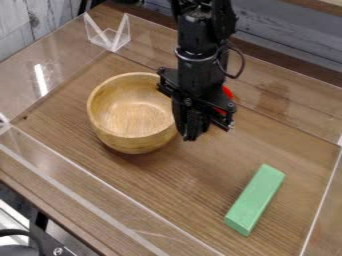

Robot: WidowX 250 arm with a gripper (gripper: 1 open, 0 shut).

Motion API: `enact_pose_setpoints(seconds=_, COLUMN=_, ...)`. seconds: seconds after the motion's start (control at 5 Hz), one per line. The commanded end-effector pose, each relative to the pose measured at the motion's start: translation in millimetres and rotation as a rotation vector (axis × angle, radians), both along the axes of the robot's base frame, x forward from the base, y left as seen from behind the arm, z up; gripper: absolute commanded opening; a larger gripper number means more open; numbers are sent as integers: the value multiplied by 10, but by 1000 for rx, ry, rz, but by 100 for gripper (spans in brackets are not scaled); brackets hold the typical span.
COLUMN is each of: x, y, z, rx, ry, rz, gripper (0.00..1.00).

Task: Remove the green block from the brown bowl and put it on the table

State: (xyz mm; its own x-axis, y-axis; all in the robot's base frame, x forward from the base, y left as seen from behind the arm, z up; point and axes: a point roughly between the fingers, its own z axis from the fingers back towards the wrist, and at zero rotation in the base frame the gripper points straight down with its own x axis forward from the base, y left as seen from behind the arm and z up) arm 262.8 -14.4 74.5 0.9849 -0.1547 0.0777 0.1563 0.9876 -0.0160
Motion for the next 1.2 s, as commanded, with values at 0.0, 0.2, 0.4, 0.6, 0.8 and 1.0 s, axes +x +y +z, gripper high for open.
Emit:
enact_pose_setpoints(seconds=0.0, x=132, y=90, z=137, rx=8, ry=-56, rz=32, gripper=0)
enact_pose_setpoints(seconds=0.2, x=230, y=25, z=170, rx=15, ry=-64, rz=-10, gripper=0)
enact_pose_setpoints(seconds=0.4, x=319, y=-27, z=203, rx=21, ry=-72, rz=-51, gripper=0)
enact_pose_setpoints(seconds=0.6, x=399, y=-43, z=246, rx=32, ry=-81, rz=-88, gripper=0)
enact_pose_setpoints(seconds=0.8, x=426, y=88, z=358, rx=47, ry=-94, rz=-130, gripper=0)
enact_pose_setpoints(seconds=1.0, x=453, y=206, z=468, rx=65, ry=-109, rz=-175, gripper=0)
